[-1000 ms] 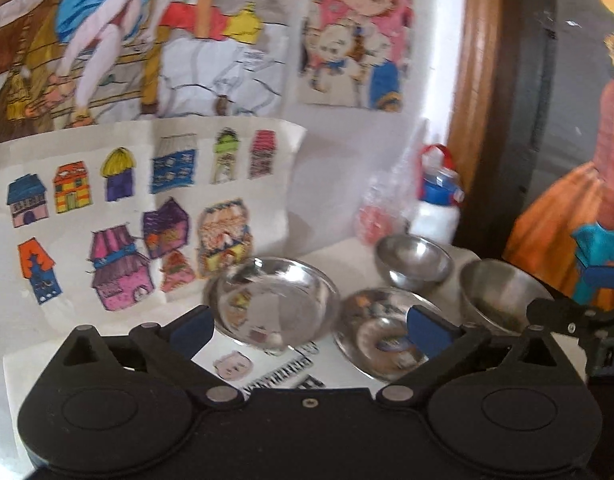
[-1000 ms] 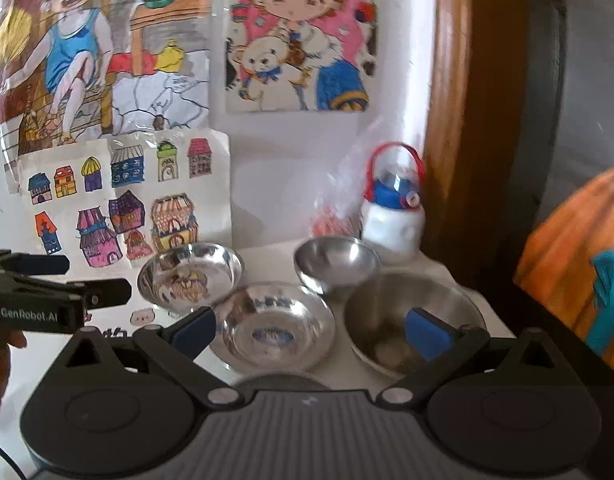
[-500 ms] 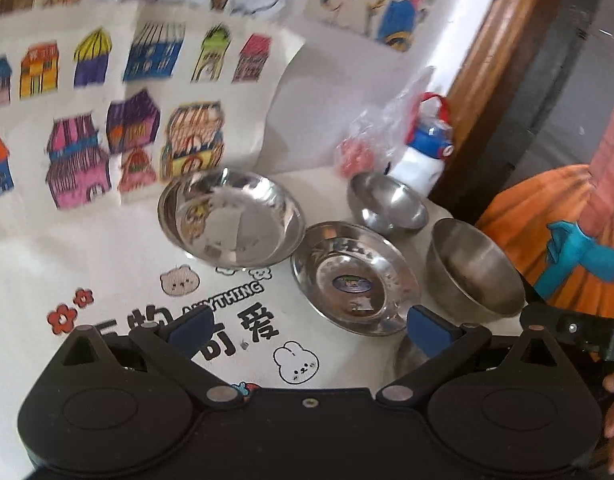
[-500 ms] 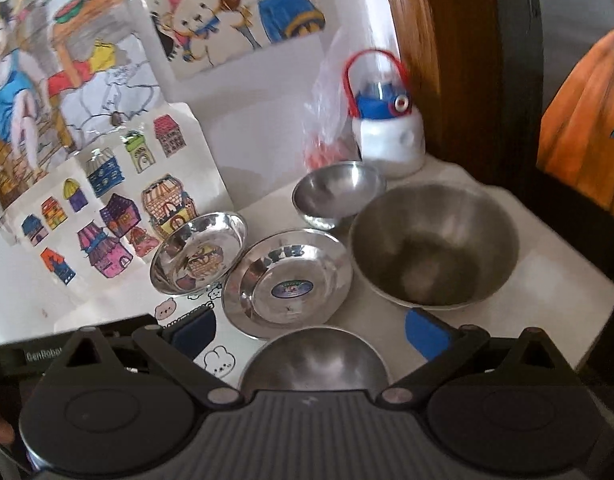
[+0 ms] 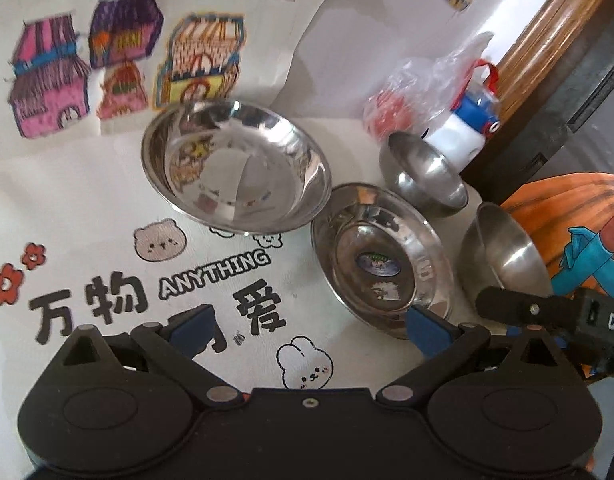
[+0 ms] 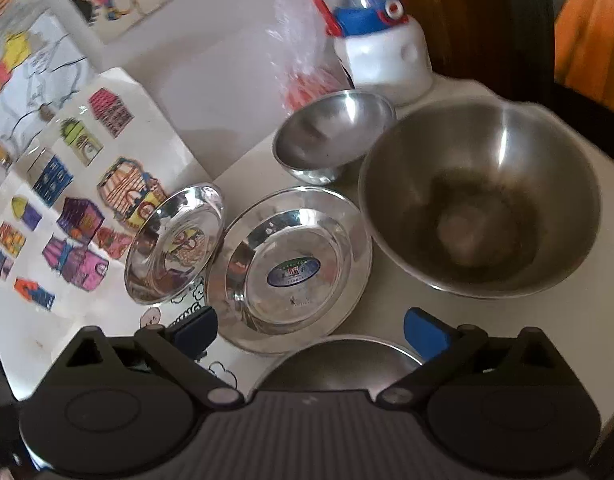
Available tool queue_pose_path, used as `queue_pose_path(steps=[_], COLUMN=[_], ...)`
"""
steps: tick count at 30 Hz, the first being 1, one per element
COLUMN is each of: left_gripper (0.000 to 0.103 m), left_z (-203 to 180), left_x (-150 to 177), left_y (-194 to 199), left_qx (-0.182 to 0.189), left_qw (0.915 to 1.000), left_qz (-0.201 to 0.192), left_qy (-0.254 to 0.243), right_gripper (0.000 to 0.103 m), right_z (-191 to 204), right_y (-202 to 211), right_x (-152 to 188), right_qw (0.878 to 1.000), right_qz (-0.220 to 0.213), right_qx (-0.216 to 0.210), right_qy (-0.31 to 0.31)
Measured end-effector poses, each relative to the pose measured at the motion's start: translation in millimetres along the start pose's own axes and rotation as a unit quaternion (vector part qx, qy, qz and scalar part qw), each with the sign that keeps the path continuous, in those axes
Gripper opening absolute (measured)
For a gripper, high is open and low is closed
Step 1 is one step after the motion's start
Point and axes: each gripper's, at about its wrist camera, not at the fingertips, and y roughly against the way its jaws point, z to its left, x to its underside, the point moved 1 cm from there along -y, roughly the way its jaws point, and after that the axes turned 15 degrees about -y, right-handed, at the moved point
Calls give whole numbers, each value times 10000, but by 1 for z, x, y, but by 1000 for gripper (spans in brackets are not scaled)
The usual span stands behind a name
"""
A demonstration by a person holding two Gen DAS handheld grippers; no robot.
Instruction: Organize plates and bowls
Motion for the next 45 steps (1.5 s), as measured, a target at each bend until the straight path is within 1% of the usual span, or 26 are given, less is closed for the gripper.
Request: queue_pose_path(steps=[2,8,11,13,14,16,18,19,20,21,22,23,25,27,28,30,35,45], left_gripper=[99,95,92,89,86,80,65,60,50,41,35,28,23,12,13,12,12,12], left_z=[3,9,9,8,8,7,6,5,5,5,4,4,4,1,0,-2,-6,-12], left_x=[-1,-4,-5,-7,-7,-8,-8,-8,-8,-8,-7,-7,-5,-5,-5,-5,-4,-1], left_y=[-7,-20,-24,-26,-26,-28,-31,-33,-34,-36,-38,-40,-42,-43,-42,-40,-36,-25], left_qx=[50,123,186,205,201,221,289,326,353,391,429,442,512,562,545,498,409,266], left_qw=[10000,9998,9997,9996,9996,9994,9991,9989,9987,9984,9981,9979,9970,9967,9970,9974,9981,9988], left_qz=[50,73,63,23,0,-27,-1,19,35,41,50,61,35,2,-13,-53,-136,-286], left_qy=[19,99,168,196,217,274,317,341,375,411,442,477,588,591,558,519,440,296], right_gripper=[97,94,90,82,81,71,63,61,60,55,49,46,34,27,22,18,18,17], right_z=[-3,-7,-8,-9,-9,-9,-8,-7,-8,-8,-8,-8,-9,-11,-12,-14,-13,-11], right_y=[-8,-27,-33,-35,-36,-37,-37,-37,-37,-37,-36,-36,-37,-37,-37,-36,-33,-21], right_x=[-2,-9,-11,-11,-11,-12,-12,-12,-12,-12,-12,-12,-12,-11,-11,-11,-7,1], right_qw=[9999,9996,9994,9992,9992,9992,9993,9993,9994,9994,9994,9993,9993,9992,9992,9991,9992,9967], right_qz=[68,90,79,92,89,74,30,5,-25,-72,-115,-145,-157,-183,-197,-237,-316,-625], right_qx=[-40,-7,9,-10,-15,-32,-41,-25,-8,18,62,108,198,251,274,293,252,88], right_qy=[-97,-275,-341,-379,-387,-380,-373,-368,-355,-344,-330,-314,-277,-243,-221,-178,47,515])
